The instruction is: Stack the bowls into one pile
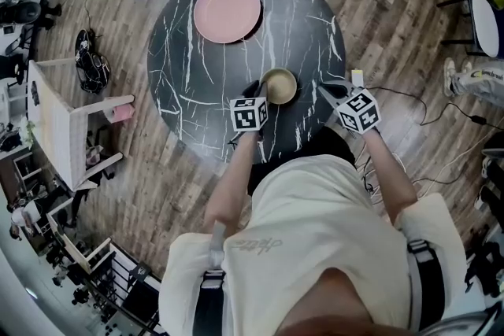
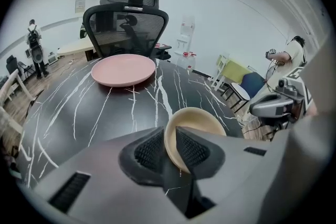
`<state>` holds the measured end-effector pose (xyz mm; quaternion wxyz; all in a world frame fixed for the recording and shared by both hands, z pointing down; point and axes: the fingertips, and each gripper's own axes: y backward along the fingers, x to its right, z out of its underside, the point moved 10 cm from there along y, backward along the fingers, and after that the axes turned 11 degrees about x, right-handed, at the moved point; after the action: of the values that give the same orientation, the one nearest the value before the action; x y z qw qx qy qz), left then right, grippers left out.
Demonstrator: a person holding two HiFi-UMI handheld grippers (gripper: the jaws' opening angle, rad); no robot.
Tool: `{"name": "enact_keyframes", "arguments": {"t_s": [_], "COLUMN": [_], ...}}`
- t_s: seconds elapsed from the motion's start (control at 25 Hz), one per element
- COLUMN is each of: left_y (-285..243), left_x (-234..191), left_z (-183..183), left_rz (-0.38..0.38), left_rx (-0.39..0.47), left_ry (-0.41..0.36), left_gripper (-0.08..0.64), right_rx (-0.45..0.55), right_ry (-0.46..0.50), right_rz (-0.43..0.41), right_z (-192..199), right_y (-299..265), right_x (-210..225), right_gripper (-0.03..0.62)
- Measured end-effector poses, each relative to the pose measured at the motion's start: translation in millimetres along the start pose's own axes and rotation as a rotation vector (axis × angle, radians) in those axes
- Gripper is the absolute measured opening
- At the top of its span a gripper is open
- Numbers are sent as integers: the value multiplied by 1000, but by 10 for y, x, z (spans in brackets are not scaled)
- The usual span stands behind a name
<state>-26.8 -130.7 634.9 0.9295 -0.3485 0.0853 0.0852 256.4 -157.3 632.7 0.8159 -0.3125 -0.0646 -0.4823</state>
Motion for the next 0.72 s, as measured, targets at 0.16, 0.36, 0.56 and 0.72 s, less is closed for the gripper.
{"name": "enact_keyframes", "arguments": {"t_s": [0.16,0.36,0.56,0.72], "left_y": [115,357,683,983], "left_x": [-50,-118,-194,-286], "left_z": [-32,-84,-143,-228], "left_rz": [-16,-35,-15,9], "left_rx": [18,48,107,173], "left_ry": [10,22,31,24], "left_gripper": [83,83,81,49], "right_rx": [0,-2,13,81], "right_ry": [17,29,62,112], "right_rz": [-11,-24,-33,-22], "right_z": [-10,-37,-105,-309], "right_y": [-10,-82,-163,-201], "right_x": [-53,-143,-367,-619], "right_gripper": [8,8,8,8]}}
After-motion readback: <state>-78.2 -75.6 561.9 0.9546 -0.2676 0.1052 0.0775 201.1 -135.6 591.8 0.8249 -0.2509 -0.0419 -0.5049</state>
